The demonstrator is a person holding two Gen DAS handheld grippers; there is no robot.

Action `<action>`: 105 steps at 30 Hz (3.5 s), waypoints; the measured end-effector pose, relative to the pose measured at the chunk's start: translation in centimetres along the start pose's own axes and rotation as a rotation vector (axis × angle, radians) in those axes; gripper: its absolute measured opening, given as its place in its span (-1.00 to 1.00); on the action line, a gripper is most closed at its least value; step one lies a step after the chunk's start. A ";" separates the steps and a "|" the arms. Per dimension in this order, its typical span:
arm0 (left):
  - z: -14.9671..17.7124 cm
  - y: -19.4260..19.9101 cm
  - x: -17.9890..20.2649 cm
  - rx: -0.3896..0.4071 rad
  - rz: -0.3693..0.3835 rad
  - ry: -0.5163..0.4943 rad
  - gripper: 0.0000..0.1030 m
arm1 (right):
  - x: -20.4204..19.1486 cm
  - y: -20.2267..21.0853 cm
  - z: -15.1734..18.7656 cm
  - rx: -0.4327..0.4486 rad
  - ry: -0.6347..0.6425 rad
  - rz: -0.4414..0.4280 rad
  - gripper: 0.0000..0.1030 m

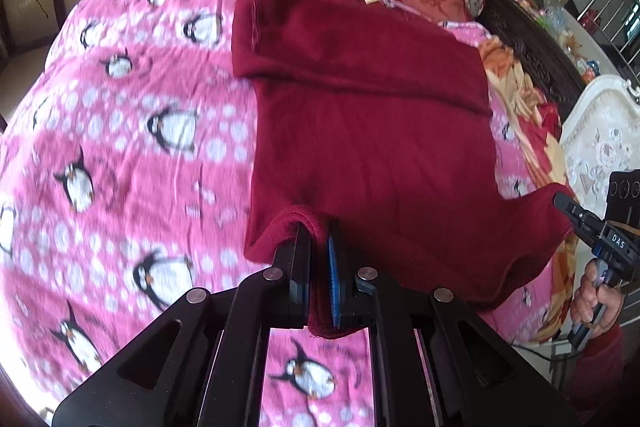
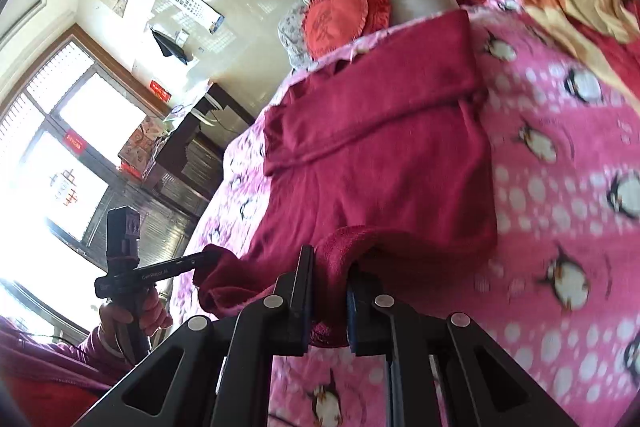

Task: Fold small clothes
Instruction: 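Grasp the hem with the left tool beside the right tool, lift together, then fold the hem up toward the collar with both tools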

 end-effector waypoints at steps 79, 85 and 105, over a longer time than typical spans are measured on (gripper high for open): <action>-26.7 -7.1 -1.3 0.225 -0.003 0.046 0.64 | 9.5 -7.2 -26.2 0.253 -0.116 0.124 -0.13; -26.1 -9.4 0.2 0.205 -0.060 0.013 0.64 | 5.9 -10.9 -25.2 0.165 0.089 0.195 -0.29; -27.2 -16.0 -4.5 0.120 -0.194 0.164 0.64 | 14.3 -16.2 -26.7 0.109 0.027 0.420 -0.29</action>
Point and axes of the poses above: each gripper's, at about its wrist camera, not at the fingertips, and y roughly against the way its jaws point, x to its right, z to its underside, the point moved 3 cm from there along -y, roughly the way its jaws point, and after that the axes turned 5 degrees about -z, right-handed, at the moved point
